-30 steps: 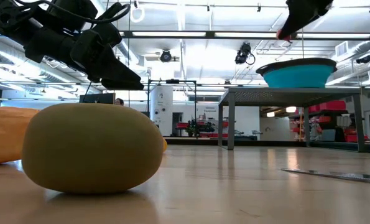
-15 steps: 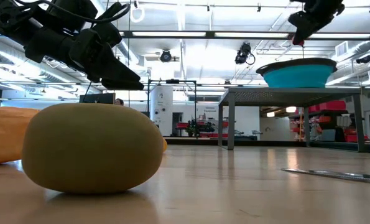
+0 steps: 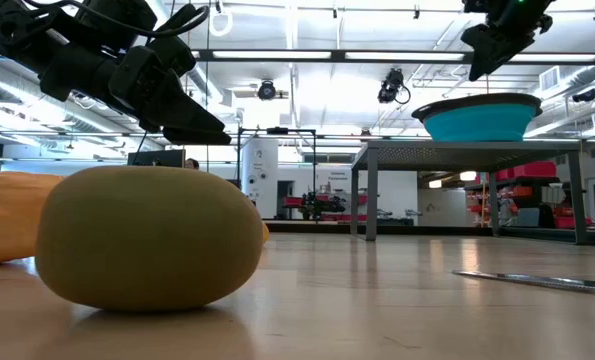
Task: Pick & Place Fruit
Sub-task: Put the brown kiwi into the blue strainer bowl on the shelf
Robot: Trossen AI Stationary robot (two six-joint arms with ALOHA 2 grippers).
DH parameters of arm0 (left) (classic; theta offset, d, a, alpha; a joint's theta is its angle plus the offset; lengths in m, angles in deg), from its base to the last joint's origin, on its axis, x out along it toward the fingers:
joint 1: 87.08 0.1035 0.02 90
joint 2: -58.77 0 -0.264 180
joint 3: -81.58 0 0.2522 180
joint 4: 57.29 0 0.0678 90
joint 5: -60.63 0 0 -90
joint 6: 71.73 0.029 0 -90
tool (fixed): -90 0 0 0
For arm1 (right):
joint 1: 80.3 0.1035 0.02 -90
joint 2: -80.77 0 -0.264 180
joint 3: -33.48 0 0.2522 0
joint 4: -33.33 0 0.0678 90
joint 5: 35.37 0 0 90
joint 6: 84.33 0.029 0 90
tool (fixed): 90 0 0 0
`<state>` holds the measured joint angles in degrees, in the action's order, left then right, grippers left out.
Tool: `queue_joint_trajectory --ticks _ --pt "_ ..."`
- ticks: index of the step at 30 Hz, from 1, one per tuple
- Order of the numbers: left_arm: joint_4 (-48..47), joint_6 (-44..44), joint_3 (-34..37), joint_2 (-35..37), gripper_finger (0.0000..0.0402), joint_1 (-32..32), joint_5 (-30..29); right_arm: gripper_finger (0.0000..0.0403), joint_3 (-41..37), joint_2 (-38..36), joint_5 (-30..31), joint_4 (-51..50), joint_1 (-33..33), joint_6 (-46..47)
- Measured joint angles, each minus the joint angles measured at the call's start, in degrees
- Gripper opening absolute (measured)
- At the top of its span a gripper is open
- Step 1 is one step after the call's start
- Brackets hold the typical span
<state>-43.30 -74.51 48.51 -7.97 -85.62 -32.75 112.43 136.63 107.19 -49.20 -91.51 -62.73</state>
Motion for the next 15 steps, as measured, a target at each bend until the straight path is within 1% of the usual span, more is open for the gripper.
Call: queue_joint_trajectory --ticks 2,3,7,9,12,15 --pt "0.0 -0.1 0.0 0.0 0.0265 0.0 0.0 0.0238 0.0 0.0 -6.3 1.9 0.1 0.5" --pt "-0.1 -0.4 0.0 0.0 0.0265 0.0 0.0 0.0238 0.0 0.0 -11.2 3.2 0.1 0.6" --pt "-0.2 -1.1 0.0 0.0 0.0265 0.0 0.0 0.0238 0.0 0.3 -34.8 4.8 0.2 2.4" --pt "-0.2 -1.3 0.0 0.0 0.0265 0.0 0.0 0.0238 -0.2 0.5 -43.9 4.7 0.9 3.0" --pt "-0.2 -2.2 0.0 0.0 0.0265 0.0 0.0 0.0238 -1.1 0.4 -52.4 4.2 2.9 3.8" --pt "-0.2 -2.6 0.0 0.0 0.0265 -0.3 0.0 0.0238 -1.9 0.4 -55.6 3.7 5.0 5.6"
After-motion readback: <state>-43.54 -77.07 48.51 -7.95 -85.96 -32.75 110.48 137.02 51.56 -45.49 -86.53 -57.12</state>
